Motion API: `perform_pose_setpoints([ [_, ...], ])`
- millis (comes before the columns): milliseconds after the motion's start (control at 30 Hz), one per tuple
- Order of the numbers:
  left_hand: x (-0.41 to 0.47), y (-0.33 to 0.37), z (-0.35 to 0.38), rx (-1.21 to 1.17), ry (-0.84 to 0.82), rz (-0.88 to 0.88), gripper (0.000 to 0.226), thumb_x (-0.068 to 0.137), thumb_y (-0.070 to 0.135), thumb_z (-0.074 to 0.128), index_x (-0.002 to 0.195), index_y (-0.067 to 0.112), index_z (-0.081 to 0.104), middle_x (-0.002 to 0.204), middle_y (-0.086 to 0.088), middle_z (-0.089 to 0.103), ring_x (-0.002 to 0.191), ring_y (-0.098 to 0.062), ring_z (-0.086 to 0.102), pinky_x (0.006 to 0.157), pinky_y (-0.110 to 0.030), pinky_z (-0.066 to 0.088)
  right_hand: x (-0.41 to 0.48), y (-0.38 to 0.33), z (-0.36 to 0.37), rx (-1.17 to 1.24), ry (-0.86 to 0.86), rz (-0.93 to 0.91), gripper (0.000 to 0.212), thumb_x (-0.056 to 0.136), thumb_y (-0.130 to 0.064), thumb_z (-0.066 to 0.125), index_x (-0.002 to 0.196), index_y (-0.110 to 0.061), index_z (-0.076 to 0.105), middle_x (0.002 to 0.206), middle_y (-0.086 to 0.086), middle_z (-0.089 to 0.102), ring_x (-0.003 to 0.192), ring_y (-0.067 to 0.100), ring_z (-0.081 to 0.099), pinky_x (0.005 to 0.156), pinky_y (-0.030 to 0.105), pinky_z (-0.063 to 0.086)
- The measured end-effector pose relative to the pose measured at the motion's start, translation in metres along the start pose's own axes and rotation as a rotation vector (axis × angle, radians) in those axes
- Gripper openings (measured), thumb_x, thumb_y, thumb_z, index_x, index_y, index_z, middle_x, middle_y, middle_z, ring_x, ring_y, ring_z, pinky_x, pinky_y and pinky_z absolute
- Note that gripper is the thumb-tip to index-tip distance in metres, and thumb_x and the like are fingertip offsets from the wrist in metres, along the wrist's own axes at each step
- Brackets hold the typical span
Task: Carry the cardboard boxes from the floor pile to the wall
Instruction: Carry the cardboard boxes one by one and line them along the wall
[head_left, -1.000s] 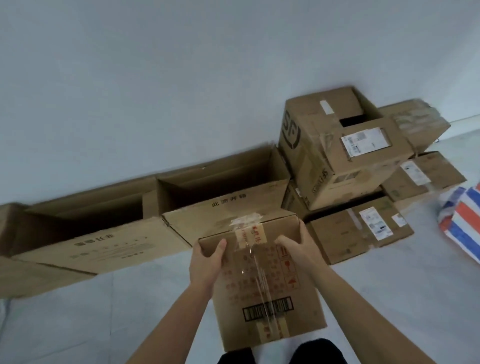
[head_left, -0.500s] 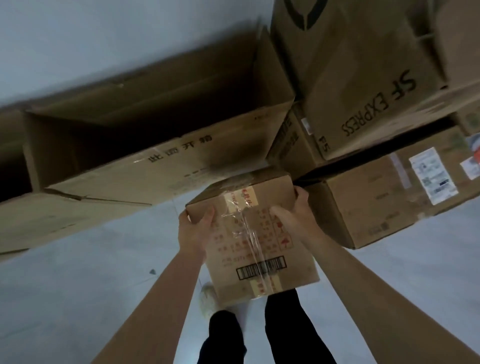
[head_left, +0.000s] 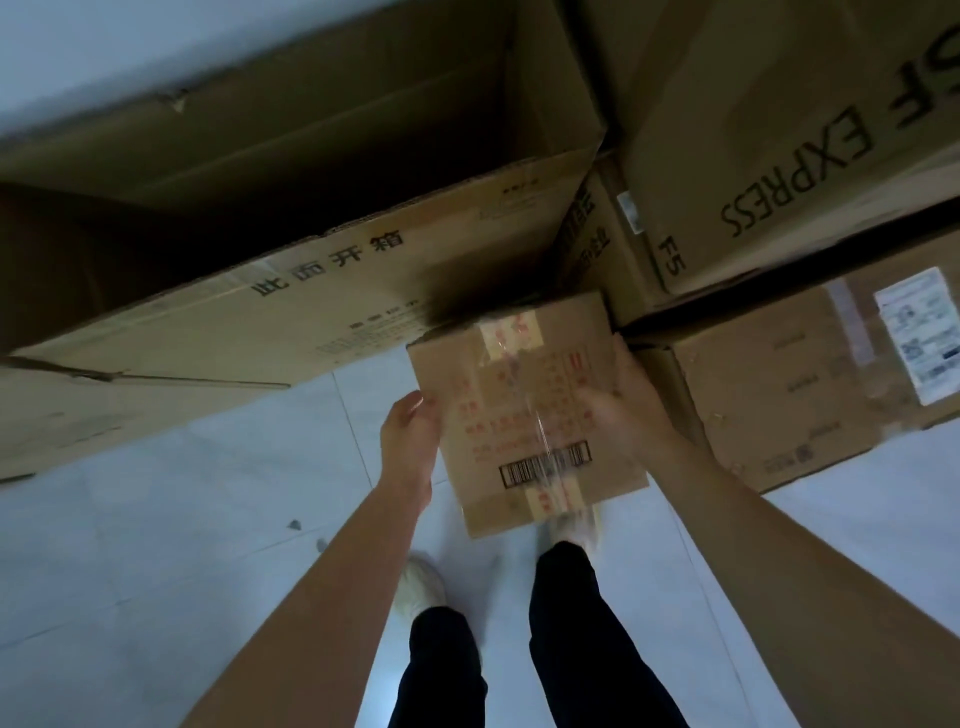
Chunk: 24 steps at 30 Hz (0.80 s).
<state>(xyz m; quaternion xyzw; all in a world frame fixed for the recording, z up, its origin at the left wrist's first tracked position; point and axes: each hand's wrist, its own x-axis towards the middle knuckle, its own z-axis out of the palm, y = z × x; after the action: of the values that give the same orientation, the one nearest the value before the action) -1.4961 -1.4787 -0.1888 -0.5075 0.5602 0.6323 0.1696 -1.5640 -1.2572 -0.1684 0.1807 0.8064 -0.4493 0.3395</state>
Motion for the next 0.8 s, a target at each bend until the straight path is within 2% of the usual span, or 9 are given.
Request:
perform_pose_setpoints([
  [67,-0.013,0.012,0.004,0.027,0.066,0.086,0.020,0.099,0.028,0.051,0.098,0.013,0.065,0.097,-0.003,0.071,0.095,-0.018,0.067,0.088,-0.037,0.055,-0.012,-0.007,-0.001,-0.060,0.040,-0.089,0.057,0.096,-0.022,0.061,0.148,-0.033,0.041,0.127,-0.017,0.051,0.121,0.007,0.049,0.104,0.031,0.040],
  [133,-0.034,0.032,0.007,0.159,0.115,0.229,0.040,0.104,0.031,0.045,0.071,0.010,0.055,0.064,0.002,0.060,0.066,-0.017,0.060,0.067,-0.034,0.052,-0.030,-0.020,-0.007,-0.087,0.077,-0.128,0.043,0.101,-0.026,0.056,0.143,-0.026,0.050,0.119,-0.013,0.054,0.113,0.007,0.051,0.098,0.025,0.039],
  [167,-0.046,0.043,0.007,0.241,0.136,0.318,0.047,0.104,0.032,0.044,0.062,0.012,0.046,0.053,0.006,0.048,0.054,-0.014,0.048,0.056,-0.031,0.044,-0.038,-0.027,-0.009,-0.083,0.109,-0.129,0.036,0.102,-0.030,0.053,0.138,-0.027,0.056,0.115,-0.012,0.060,0.109,0.008,0.056,0.094,0.025,0.042],
  [233,-0.078,0.070,0.005,0.353,0.147,0.470,0.052,0.104,0.029,0.044,0.055,0.016,0.032,0.042,0.011,0.030,0.045,-0.009,0.029,0.048,-0.027,0.025,-0.060,-0.049,-0.019,-0.071,0.202,-0.152,0.028,0.103,-0.041,0.047,0.121,-0.031,0.065,0.105,-0.009,0.071,0.097,0.011,0.066,0.084,0.031,0.051],
  [333,-0.129,0.120,-0.004,0.454,0.096,0.707,0.056,0.105,0.033,0.041,0.052,0.016,0.032,0.044,0.003,0.026,0.043,-0.013,0.024,0.045,-0.026,0.019,-0.097,-0.097,-0.039,-0.015,0.326,-0.239,0.030,0.104,-0.044,0.043,0.101,-0.028,0.069,0.080,-0.004,0.070,0.076,0.011,0.065,0.065,0.026,0.046],
  [400,-0.175,0.164,-0.012,0.500,0.045,0.869,0.059,0.106,0.036,0.039,0.051,0.014,0.035,0.045,-0.002,0.028,0.042,-0.016,0.027,0.047,-0.028,0.021,-0.134,-0.139,-0.058,0.041,0.431,-0.332,0.032,0.105,-0.043,0.042,0.094,-0.028,0.068,0.073,-0.004,0.067,0.070,0.009,0.062,0.060,0.024,0.042],
  [533,-0.271,0.246,-0.022,0.516,0.053,1.171,0.061,0.106,0.033,0.041,0.048,0.016,0.031,0.042,0.003,0.026,0.038,-0.013,0.023,0.046,-0.029,0.020,-0.218,-0.212,-0.096,0.087,0.587,-0.518,0.035,0.106,-0.043,0.042,0.086,-0.027,0.066,0.063,-0.006,0.062,0.057,0.012,0.058,0.057,0.029,0.044],
  [667,-0.391,0.296,-0.024,0.457,-0.047,1.399,0.060,0.106,0.030,0.040,0.048,0.021,0.027,0.043,0.005,0.024,0.040,-0.013,0.022,0.045,-0.027,0.017,-0.345,-0.257,-0.142,0.124,0.759,-0.607,0.036,0.104,-0.045,0.042,0.088,-0.024,0.067,0.064,-0.001,0.064,0.058,0.020,0.061,0.060,0.042,0.055],
  [800,-0.498,0.309,-0.017,0.369,-0.204,1.536,0.059,0.106,0.030,0.041,0.050,0.021,0.026,0.043,0.008,0.024,0.041,-0.009,0.022,0.045,-0.028,0.018,-0.462,-0.257,-0.179,0.127,0.940,-0.607,0.033,0.104,-0.041,0.045,0.084,-0.027,0.068,0.065,0.007,0.065,0.055,0.018,0.057,0.056,0.038,0.050],
])
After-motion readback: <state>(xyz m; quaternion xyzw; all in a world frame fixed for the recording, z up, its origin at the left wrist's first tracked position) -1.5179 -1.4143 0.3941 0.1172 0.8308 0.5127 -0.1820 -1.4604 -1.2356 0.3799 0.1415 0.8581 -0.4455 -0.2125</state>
